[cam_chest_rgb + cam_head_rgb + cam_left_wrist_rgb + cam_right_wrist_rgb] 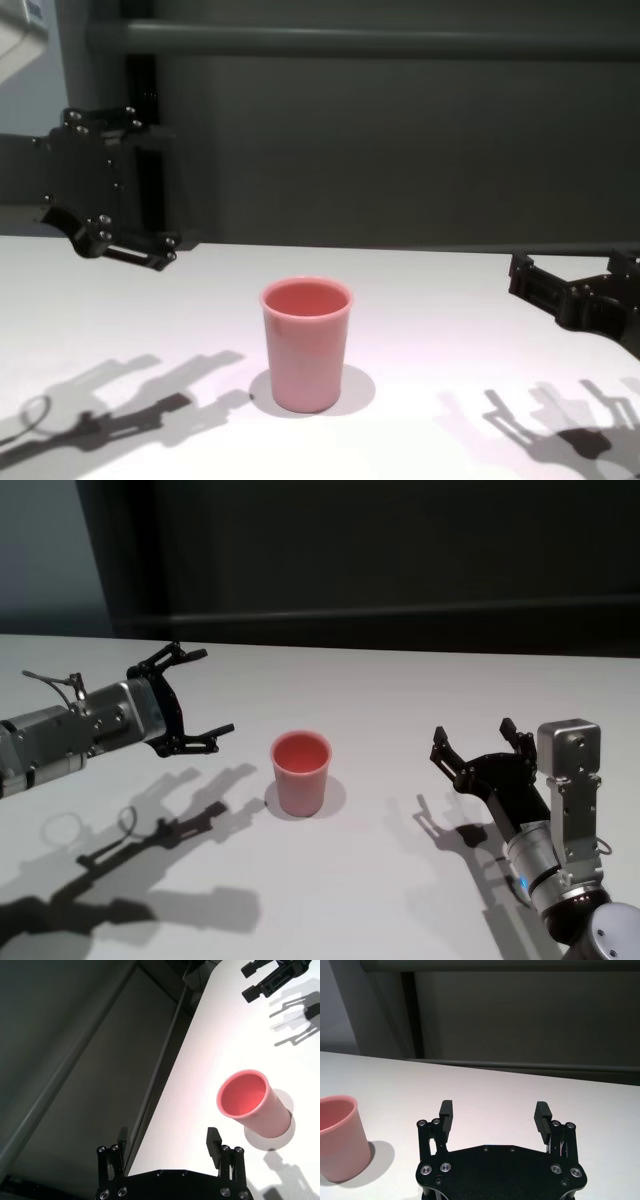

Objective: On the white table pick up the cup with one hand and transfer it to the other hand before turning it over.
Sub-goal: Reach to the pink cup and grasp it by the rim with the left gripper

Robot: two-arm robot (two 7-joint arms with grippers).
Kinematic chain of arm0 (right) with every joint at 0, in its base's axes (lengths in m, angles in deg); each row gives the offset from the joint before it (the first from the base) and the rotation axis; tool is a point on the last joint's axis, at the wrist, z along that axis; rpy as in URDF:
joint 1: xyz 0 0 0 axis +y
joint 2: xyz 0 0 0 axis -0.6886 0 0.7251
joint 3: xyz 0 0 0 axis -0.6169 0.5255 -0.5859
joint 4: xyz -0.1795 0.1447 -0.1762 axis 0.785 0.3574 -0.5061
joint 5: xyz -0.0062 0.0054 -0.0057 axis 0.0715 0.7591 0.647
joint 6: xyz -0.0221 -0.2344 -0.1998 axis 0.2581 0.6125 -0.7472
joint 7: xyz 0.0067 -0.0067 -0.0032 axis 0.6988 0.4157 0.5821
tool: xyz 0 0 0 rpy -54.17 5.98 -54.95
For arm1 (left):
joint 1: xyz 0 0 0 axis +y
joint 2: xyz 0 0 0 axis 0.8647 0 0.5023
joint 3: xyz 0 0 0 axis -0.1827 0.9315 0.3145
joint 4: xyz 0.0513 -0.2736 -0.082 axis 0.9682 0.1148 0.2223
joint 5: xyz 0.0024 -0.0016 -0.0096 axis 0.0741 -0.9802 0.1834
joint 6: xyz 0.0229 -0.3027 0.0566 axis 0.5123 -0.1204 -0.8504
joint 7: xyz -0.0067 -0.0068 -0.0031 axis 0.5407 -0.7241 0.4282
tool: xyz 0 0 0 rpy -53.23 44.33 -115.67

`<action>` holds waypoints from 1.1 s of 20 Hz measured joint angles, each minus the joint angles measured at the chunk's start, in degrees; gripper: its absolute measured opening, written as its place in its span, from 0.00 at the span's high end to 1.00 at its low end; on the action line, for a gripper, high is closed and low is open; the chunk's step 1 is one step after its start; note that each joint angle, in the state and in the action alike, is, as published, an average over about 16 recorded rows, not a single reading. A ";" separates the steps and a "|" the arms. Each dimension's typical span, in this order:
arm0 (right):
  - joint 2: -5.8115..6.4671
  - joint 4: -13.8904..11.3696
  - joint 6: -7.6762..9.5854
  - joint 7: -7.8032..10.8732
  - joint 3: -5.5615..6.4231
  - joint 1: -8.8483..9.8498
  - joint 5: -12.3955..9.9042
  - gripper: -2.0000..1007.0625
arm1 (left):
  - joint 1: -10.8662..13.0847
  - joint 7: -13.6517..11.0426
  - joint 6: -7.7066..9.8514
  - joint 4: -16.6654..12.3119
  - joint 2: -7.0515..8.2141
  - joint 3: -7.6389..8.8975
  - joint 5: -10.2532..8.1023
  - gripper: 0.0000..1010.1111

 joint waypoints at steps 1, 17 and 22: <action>0.00 0.00 0.00 0.00 0.00 0.00 0.00 0.00 | -0.72 -0.86 -0.15 -0.05 0.54 -0.77 0.57 0.01; 0.00 0.00 0.00 0.00 0.00 0.00 0.00 0.00 | -10.99 -13.74 -0.96 -1.26 5.19 -12.28 8.24 0.01; 0.00 0.00 0.00 0.00 0.00 0.00 0.00 0.00 | -13.99 -16.53 -1.31 -1.23 5.26 -15.67 11.07 0.01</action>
